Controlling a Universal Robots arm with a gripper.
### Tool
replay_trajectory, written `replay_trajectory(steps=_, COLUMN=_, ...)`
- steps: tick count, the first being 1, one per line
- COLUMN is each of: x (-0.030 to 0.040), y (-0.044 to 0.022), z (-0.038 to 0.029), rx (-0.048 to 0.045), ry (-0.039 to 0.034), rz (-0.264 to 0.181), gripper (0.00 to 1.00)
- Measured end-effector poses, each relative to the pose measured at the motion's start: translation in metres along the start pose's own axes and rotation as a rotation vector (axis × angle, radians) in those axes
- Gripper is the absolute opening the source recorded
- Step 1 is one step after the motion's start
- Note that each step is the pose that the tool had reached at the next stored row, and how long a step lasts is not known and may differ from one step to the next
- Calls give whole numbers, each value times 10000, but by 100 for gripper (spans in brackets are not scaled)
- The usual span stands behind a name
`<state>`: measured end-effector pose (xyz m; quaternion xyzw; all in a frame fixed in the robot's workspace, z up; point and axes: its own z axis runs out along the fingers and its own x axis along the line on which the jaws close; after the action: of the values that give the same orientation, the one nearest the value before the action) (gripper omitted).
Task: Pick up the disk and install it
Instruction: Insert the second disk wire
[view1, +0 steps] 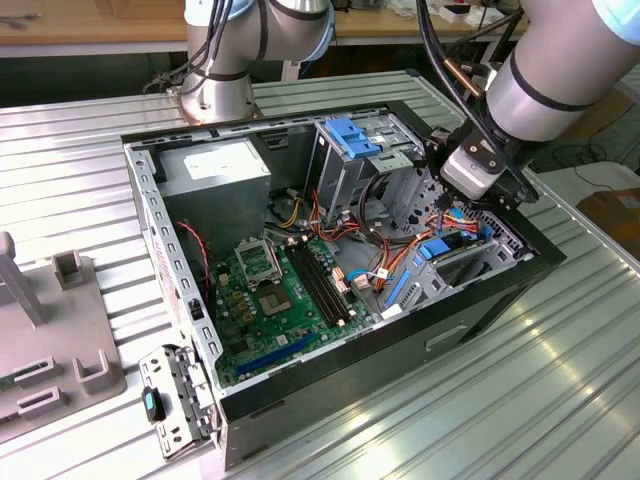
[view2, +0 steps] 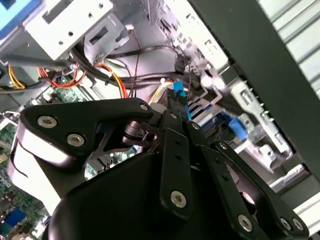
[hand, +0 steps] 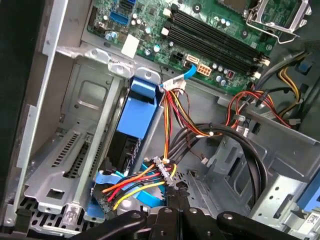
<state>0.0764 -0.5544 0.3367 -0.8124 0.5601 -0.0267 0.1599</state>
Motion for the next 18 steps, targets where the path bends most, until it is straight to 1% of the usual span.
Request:
replay_trajectory(steps=1, x=-26, y=63, z=-15, rx=-23, ry=153, rz=-43, gripper=11)
replay_trajectory(steps=2, x=-41, y=100, z=-25, rx=-38, ry=241, rz=-68, gripper=11)
replay_trajectory(steps=3, x=-64, y=155, z=-39, rx=-68, ry=380, rz=-107, gripper=11)
replay_trajectory(steps=4, x=-84, y=203, z=-50, rx=-83, ry=465, rz=-130, gripper=11)
replay_trajectory(steps=5, x=-109, y=267, z=-64, rx=-78, ry=516, rz=-147, gripper=11)
replay_trajectory(steps=8, x=-192, y=470, z=-108, rx=-44, ry=614, rz=-179, gripper=11)
replay_trajectory(steps=11, x=-245, y=578, z=-131, rx=-25, ry=660, rz=-195, gripper=11)
replay_trajectory(steps=13, x=-244, y=573, z=-129, rx=-24, ry=660, rz=-197, gripper=11)
replay_trajectory(steps=14, x=-222, y=518, z=-115, rx=-36, ry=654, rz=-191, gripper=11)
replay_trajectory(steps=16, x=-205, y=475, z=-106, rx=-49, ry=652, rz=-183, gripper=11)
replay_trajectory(steps=17, x=-188, y=430, z=-98, rx=-53, ry=645, rz=-177, gripper=11)
replay_trajectory(steps=18, x=-159, y=356, z=-87, rx=-61, ry=621, rz=-168, gripper=11)
